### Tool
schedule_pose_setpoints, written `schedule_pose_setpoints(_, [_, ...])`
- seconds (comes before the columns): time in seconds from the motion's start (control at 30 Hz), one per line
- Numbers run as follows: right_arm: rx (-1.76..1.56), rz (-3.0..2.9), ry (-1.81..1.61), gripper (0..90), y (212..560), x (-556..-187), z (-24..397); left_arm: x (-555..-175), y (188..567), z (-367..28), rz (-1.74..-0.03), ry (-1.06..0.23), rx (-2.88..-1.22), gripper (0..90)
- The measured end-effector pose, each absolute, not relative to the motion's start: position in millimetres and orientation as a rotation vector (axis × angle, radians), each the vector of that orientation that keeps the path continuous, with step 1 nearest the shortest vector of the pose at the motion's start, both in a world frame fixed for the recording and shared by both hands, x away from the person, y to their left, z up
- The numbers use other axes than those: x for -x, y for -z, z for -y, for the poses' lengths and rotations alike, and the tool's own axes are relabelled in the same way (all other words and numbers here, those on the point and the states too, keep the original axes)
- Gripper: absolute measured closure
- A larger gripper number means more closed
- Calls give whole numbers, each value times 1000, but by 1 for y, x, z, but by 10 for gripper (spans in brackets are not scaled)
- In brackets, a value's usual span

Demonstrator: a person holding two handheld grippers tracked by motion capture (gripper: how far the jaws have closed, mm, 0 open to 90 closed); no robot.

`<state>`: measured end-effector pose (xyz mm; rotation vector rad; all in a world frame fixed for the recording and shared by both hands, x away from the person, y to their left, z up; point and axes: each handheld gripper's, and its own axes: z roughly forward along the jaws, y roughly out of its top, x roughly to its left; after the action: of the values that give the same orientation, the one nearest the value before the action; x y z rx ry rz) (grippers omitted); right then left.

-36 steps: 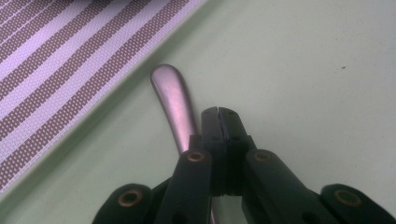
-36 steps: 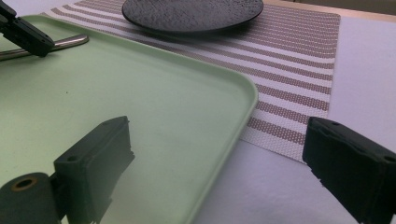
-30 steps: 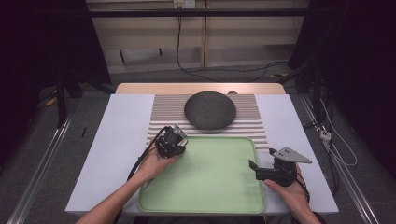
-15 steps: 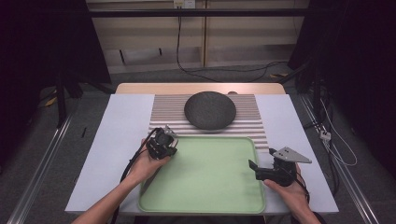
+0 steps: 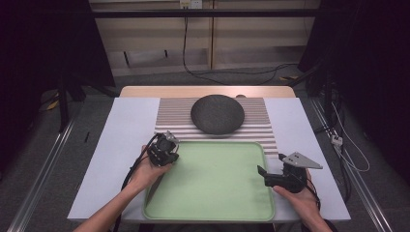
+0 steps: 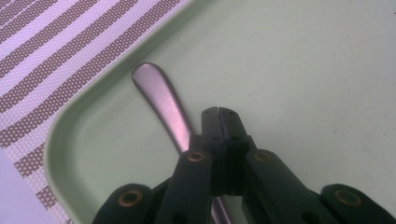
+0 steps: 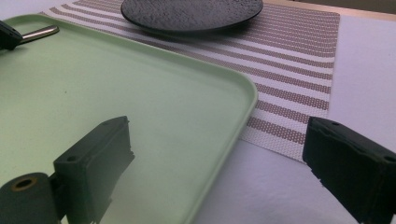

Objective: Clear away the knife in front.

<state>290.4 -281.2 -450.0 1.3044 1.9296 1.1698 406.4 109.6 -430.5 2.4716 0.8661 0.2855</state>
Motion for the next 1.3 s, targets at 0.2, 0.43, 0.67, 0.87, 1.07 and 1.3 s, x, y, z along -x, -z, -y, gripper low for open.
schedule_pose_setpoints(0.2, [-1304,-1930,-1168,82,450,-291,281,-409,431,-109,-882,-280,-2454,900])
schedule_pose_setpoints(0.43, [-1304,-1930,-1171,84,450,-292,281,-409,432,-109,-888,-300,-2457,900])
schedule_pose_setpoints(0.67, [-1303,-1929,-1172,83,450,-291,281,-404,431,-115,-895,-321,-2476,900])
schedule_pose_setpoints(0.87, [-1305,-1931,-1165,83,451,-292,281,-403,431,-120,-902,-324,-2467,900])
schedule_pose_setpoints(1.07, [-1304,-1931,-1167,83,451,-292,281,-402,431,-127,-909,-322,-2460,900])
schedule_pose_setpoints(1.3, [-1305,-1931,-1167,83,450,-292,281,-400,431,-134,-929,-318,-2442,900])
